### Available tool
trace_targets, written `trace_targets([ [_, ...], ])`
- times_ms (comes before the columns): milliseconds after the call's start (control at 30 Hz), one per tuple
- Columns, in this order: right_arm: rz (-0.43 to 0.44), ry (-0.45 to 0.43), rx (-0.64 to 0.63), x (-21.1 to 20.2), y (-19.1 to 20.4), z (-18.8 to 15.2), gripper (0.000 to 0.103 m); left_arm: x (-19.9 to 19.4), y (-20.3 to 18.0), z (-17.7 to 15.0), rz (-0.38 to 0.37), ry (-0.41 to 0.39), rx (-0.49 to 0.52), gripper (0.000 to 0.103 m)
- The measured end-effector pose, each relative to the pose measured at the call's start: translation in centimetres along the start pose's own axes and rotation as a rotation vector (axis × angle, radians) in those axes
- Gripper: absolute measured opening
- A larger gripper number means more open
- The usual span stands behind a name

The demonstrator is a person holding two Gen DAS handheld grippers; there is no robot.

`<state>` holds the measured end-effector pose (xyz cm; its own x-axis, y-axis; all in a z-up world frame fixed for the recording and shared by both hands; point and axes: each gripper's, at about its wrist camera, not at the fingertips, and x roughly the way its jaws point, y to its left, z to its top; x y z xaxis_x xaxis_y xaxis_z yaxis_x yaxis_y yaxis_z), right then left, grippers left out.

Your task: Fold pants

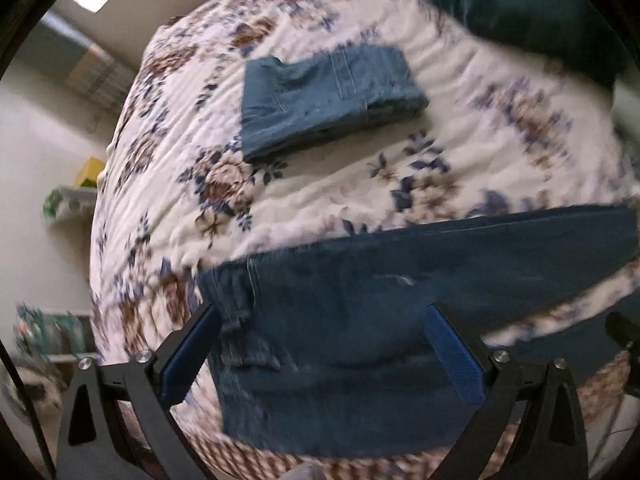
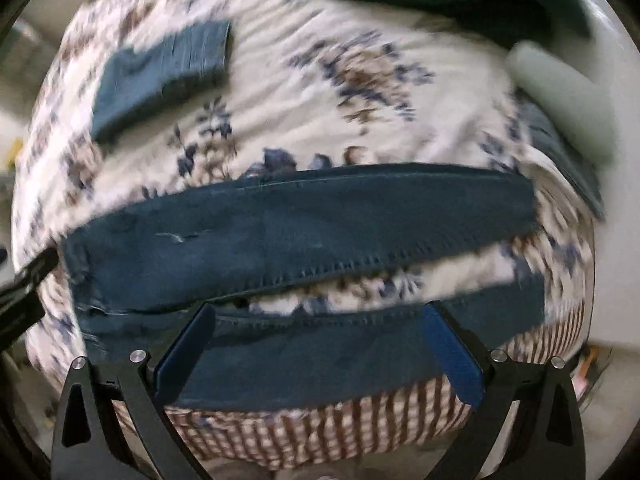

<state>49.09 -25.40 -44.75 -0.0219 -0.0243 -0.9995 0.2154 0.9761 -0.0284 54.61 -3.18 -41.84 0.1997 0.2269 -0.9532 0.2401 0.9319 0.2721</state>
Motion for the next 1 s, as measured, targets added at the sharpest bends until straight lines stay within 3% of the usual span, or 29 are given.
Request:
trace_targets([
  [100,-0.034,0.079,-0.108,4.8,0.9,3.4,0.103,5.1,-1.2,2.6,0.003,0.071,0.067,0.103],
  [233,-0.097,0.171,-0.294,11.8,2.7,8.1,0.103,11.6,-3.5,5.1,-0.057,0.182,0.164,0.103],
  [333,-0.128,0.239,-0.432,16.2,3.5,10.3,0.103,15.7,-6.1,6.0,-0.081,0.236,0.306,0.102],
  [433,-0.177,0.301,-0.573,20.0,4.6,12.0,0.103,18.2,-7.8,5.8,-0.103,0.289,0.429,0.101],
  [567,-0.168,0.381,-0.672,23.3,5.3,13.2,0.103,19.9,-9.2,5.6,-0.153,0.335,0.529,0.098],
  [600,-0.16,0.394,-0.69,23.9,5.3,13.3,0.103,20.1,-9.5,5.7,-0.17,0.337,0.542,0.095],
  [733,-0.118,0.424,-0.715,25.1,5.1,13.2,0.097,20.1,-10.3,5.8,-0.2,0.345,0.556,0.069],
  [800,-0.097,0.418,-0.723,25.0,5.0,13.1,0.088,19.8,-10.7,5.8,-0.188,0.334,0.57,0.061],
  [867,-0.072,0.411,-0.733,24.7,5.1,12.3,0.073,19.1,-10.8,5.9,-0.19,0.329,0.568,0.045],
  [1000,-0.064,0.38,-0.755,23.8,4.5,11.4,0.048,17.8,-11.0,6.0,-0.175,0.303,0.558,0.025],
])
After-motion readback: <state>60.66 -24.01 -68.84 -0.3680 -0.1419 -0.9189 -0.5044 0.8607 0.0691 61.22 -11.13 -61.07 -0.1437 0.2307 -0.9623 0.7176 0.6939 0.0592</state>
